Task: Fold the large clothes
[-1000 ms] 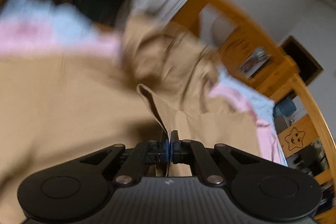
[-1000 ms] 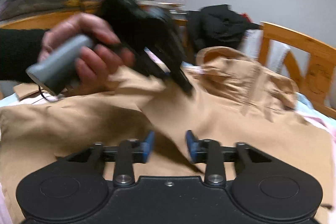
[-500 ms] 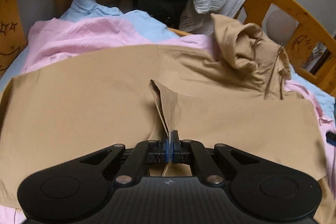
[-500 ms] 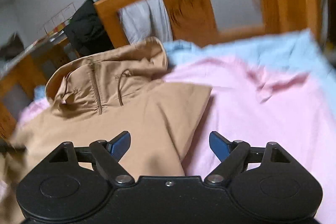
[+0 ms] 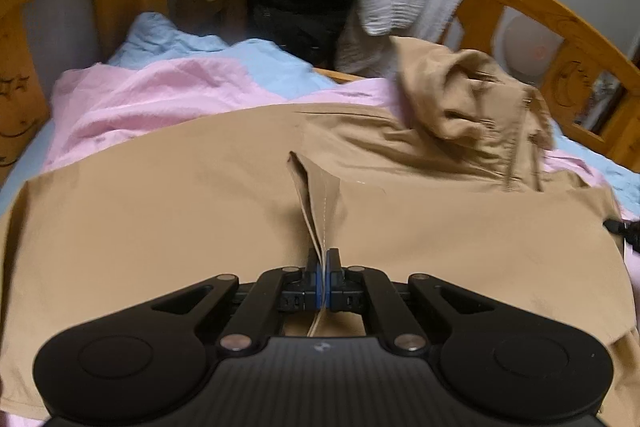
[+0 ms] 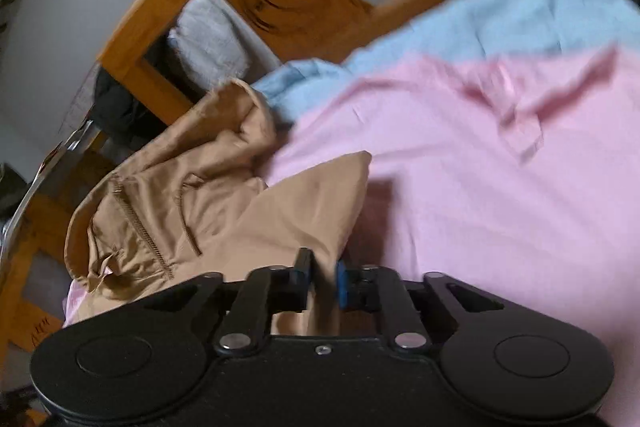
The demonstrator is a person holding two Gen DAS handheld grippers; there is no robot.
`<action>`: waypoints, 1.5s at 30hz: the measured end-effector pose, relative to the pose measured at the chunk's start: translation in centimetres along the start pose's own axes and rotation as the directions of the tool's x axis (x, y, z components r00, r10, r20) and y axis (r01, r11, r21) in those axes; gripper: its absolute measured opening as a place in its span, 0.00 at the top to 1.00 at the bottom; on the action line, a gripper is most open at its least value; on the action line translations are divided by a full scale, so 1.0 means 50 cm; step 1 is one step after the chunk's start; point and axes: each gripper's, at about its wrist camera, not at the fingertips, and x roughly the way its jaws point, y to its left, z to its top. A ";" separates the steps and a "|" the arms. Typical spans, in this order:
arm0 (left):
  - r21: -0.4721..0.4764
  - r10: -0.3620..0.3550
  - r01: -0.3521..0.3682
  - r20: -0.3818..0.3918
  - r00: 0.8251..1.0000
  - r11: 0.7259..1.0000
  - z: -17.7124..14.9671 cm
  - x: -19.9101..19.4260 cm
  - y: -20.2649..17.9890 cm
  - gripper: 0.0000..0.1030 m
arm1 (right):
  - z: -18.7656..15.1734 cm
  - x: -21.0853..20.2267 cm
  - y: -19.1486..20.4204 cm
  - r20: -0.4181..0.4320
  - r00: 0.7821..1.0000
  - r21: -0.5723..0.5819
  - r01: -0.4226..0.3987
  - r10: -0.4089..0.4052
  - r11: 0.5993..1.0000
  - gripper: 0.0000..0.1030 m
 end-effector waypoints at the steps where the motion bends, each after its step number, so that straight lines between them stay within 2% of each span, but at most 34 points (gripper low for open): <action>1: 0.008 -0.025 0.025 -0.002 1.000 1.000 -0.001 -0.002 -0.010 1.00 | 0.011 -0.018 0.015 0.021 1.000 -0.044 0.011 -0.010 0.999 0.99; 3: 0.048 -0.055 0.055 -0.004 0.999 0.997 -0.004 0.001 -0.036 1.00 | 0.040 -0.054 0.048 0.064 0.997 -0.165 0.052 -0.042 0.985 1.00; 6: 0.099 -0.057 0.059 -0.026 0.998 0.993 -0.015 0.027 -0.075 1.00 | 0.074 -0.075 0.070 0.089 0.992 -0.297 0.110 -0.087 0.948 1.00; 8: 0.114 -0.033 0.039 -0.050 0.998 0.993 -0.024 0.054 -0.091 1.00 | 0.080 -0.051 0.056 0.070 0.988 -0.330 0.152 -0.137 0.932 1.00; 10: 0.104 -0.024 0.031 -0.070 0.997 0.994 -0.032 0.080 -0.088 1.00 | 0.063 0.000 0.023 0.013 0.975 -0.348 0.213 -0.222 0.913 0.98; 11: 0.086 -0.031 0.037 -0.073 0.997 0.996 -0.035 0.087 -0.081 0.99 | 0.053 0.018 0.007 -0.007 0.968 -0.342 0.233 -0.250 0.910 0.91; 13: 0.051 -0.056 0.060 -0.076 0.996 0.997 -0.039 0.090 -0.064 0.96 | 0.038 0.009 -0.004 0.031 0.962 -0.305 0.268 -0.271 0.914 0.84; 15: 0.058 -0.065 0.069 -0.065 0.996 0.996 -0.044 0.086 -0.059 0.94 | 0.021 -0.032 0.006 0.081 0.970 -0.294 0.243 -0.229 0.925 0.80; 16: 0.067 -0.065 0.069 -0.061 0.996 0.995 -0.047 0.086 -0.059 0.94 | 0.006 -0.051 0.020 0.107 0.971 -0.323 0.238 -0.214 0.916 0.69; 17: 0.067 -0.062 0.066 -0.060 0.996 0.996 -0.049 0.089 -0.060 0.94 | -0.010 -0.064 0.038 0.125 0.969 -0.375 0.244 -0.212 0.894 0.62; 19: 0.058 -0.061 0.065 -0.054 0.997 0.996 -0.051 0.092 -0.060 0.94 | -0.054 -0.062 0.069 0.133 0.963 -0.485 0.270 -0.235 0.832 0.61; 21: 0.050 -0.073 0.076 -0.049 0.996 0.996 -0.050 0.083 -0.057 0.88 | -0.094 -0.026 0.072 0.100 0.949 -0.558 0.302 -0.299 0.773 0.61; 22: 0.052 -0.082 0.084 -0.047 0.996 0.995 -0.050 0.074 -0.055 0.76 | -0.108 -0.005 0.066 0.085 0.944 -0.567 0.309 -0.318 0.764 0.61; 23: 0.062 -0.091 0.093 -0.038 0.995 0.994 -0.051 0.059 -0.050 0.54 | -0.118 0.005 0.059 0.090 0.944 -0.569 0.311 -0.318 0.762 0.60; 25: 0.099 -0.079 0.077 0.009 0.997 0.992 -0.065 0.005 -0.033 0.33 | -0.118 0.008 0.068 0.122 0.940 -0.567 0.330 -0.319 0.755 0.60; 27: 0.137 -0.040 0.033 0.051 0.998 0.990 -0.085 -0.051 -0.006 0.29 | -0.117 -0.008 0.089 0.164 0.941 -0.564 0.336 -0.296 0.754 0.58; 28: 0.153 -0.006 -0.004 0.065 0.998 0.988 -0.099 -0.080 0.013 0.27 | -0.117 -0.019 0.105 0.195 0.940 -0.575 0.341 -0.280 0.743 0.50; 29: 0.155 0.031 -0.044 0.081 0.996 0.987 -0.110 -0.104 0.030 0.26 | -0.118 -0.029 0.121 0.221 0.941 -0.593 0.338 -0.256 0.731 0.37; 30: 0.142 0.101 -0.116 0.110 0.989 0.983 -0.128 -0.132 0.053 0.25 | -0.123 -0.038 0.137 0.241 0.944 -0.608 0.329 -0.227 0.722 0.32; 31: 0.126 0.174 -0.192 0.137 0.975 0.973 -0.144 -0.155 0.071 0.19 | -0.126 -0.048 0.155 0.256 0.947 -0.621 0.314 -0.193 0.718 0.27; 32: 0.111 0.259 -0.278 0.165 0.952 0.954 -0.159 -0.173 0.089 0.12 | -0.130 -0.055 0.174 0.261 0.953 -0.635 0.289 -0.154 0.716 0.25; 33: 0.093 0.361 -0.382 0.187 0.914 0.919 -0.176 -0.188 0.106 0.12 | -0.135 -0.057 0.192 0.257 0.959 -0.647 0.261 -0.117 0.716 0.24; 35: 0.054 0.563 -0.580 0.185 0.805 0.813 -0.207 -0.201 0.146 0.12 | -0.146 -0.050 0.226 0.232 0.971 -0.660 0.197 -0.052 0.725 0.19; 37: 0.043 0.689 -0.699 0.128 0.713 0.714 -0.230 -0.195 0.185 0.14 | -0.161 -0.038 0.261 0.196 0.981 -0.668 0.125 0.011 0.734 0.18; 38: 0.044 0.721 -0.726 0.088 0.687 0.686 -0.240 -0.191 0.204 0.17 | -0.170 -0.031 0.279 0.179 0.983 -0.670 0.092 0.041 0.737 0.17; 40: 0.073 0.742 -0.740 0.003 0.670 0.668 -0.253 -0.179 0.232 0.21 | -0.191 -0.015 0.318 0.135 0.986 -0.679 0.021 0.097 0.734 0.16; 42: 0.104 0.768 -0.762 -0.051 0.638 0.639 -0.262 -0.165 0.248 0.30 | -0.218 -0.004 0.356 0.092 0.985 -0.696 -0.039 0.143 0.717 0.16; 43: 0.118 0.770 -0.761 -0.081 0.633 0.638 -0.263 -0.157 0.255 0.34 | -0.229 -0.002 0.376 0.078 0.984 -0.703 -0.061 0.162 0.709 0.15; 45: 0.135 0.763 -0.751 -0.133 0.633 0.647 -0.264 -0.147 0.267 0.44 | -0.253 0.003 0.410 0.047 0.980 -0.712 -0.104 0.195 0.694 0.15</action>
